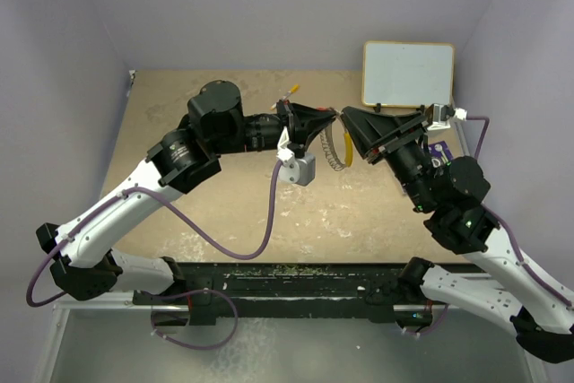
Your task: Put the keys on the keyring
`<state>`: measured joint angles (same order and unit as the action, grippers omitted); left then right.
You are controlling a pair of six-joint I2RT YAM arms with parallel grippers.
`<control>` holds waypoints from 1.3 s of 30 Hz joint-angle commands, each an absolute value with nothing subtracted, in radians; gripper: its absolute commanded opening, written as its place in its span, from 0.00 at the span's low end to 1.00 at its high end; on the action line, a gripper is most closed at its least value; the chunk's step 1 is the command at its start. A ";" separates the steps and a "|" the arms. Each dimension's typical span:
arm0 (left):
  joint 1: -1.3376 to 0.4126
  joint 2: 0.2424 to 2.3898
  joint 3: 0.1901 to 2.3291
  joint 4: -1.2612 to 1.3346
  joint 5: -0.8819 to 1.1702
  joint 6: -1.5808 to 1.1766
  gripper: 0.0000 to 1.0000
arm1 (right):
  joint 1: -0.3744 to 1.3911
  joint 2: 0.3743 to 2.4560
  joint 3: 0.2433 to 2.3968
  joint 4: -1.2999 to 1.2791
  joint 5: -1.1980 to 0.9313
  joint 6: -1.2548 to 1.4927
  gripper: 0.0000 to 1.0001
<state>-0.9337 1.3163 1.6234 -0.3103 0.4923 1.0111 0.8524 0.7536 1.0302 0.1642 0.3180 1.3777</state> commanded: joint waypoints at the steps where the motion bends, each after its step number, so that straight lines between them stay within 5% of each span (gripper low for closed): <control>1: -0.928 1.314 1.683 -0.266 0.520 1.011 0.03 | 0.853 0.762 1.063 0.193 0.304 1.385 0.37; 39: -0.932 1.299 1.676 -0.380 0.574 1.097 0.03 | 0.853 0.819 1.098 0.225 0.321 1.378 0.30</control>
<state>-0.9295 1.3205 1.6386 -0.3676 0.5060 1.0466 0.8524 0.8009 1.0401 0.1555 0.3050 1.3758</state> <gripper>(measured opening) 0.044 0.306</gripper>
